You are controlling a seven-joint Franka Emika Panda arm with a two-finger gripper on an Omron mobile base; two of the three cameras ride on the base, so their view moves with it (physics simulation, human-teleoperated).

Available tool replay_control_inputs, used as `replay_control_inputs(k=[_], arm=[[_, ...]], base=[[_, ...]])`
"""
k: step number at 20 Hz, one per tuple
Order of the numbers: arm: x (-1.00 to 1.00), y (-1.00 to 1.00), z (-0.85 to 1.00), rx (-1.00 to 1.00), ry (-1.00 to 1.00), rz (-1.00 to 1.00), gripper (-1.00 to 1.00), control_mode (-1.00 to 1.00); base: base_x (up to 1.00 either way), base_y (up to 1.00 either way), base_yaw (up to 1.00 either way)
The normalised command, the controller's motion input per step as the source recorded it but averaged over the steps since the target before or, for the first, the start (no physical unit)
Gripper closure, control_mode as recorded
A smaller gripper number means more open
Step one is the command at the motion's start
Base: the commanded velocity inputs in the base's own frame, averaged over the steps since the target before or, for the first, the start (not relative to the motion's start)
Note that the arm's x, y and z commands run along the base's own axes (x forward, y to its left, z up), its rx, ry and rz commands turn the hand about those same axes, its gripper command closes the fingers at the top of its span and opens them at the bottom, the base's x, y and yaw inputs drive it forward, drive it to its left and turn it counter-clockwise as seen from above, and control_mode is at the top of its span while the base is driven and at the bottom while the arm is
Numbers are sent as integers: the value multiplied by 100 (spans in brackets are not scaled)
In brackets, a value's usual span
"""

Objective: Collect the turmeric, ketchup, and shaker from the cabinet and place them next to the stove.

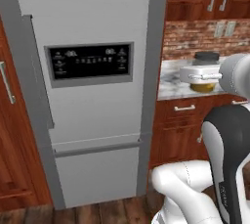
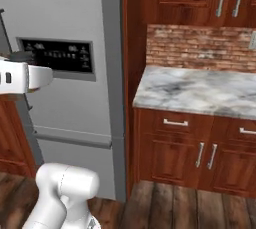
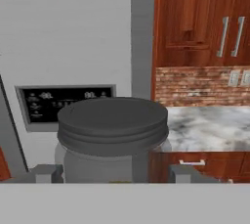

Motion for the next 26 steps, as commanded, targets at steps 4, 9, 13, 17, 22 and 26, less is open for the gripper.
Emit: replay_control_inputs(k=[4, 9, 13, 17, 22, 26], arm=[[0, 0, 0, 0, 0, 0, 100, 100], [0, 0, 0, 0, 0, 0, 100, 100], [0, 0, 0, 0, 0, 0, 100, 100], [0, 0, 0, 0, 0, 0, 100, 100], [0, 0, 0, 0, 0, 0, 100, 100], [0, 0, 0, 0, 0, 0, 100, 100]], base=[[-18, -100, 1], [-7, -100, 2], [4, -100, 3], [20, -98, 6], [32, -88, 6], [50, -78, 5]])
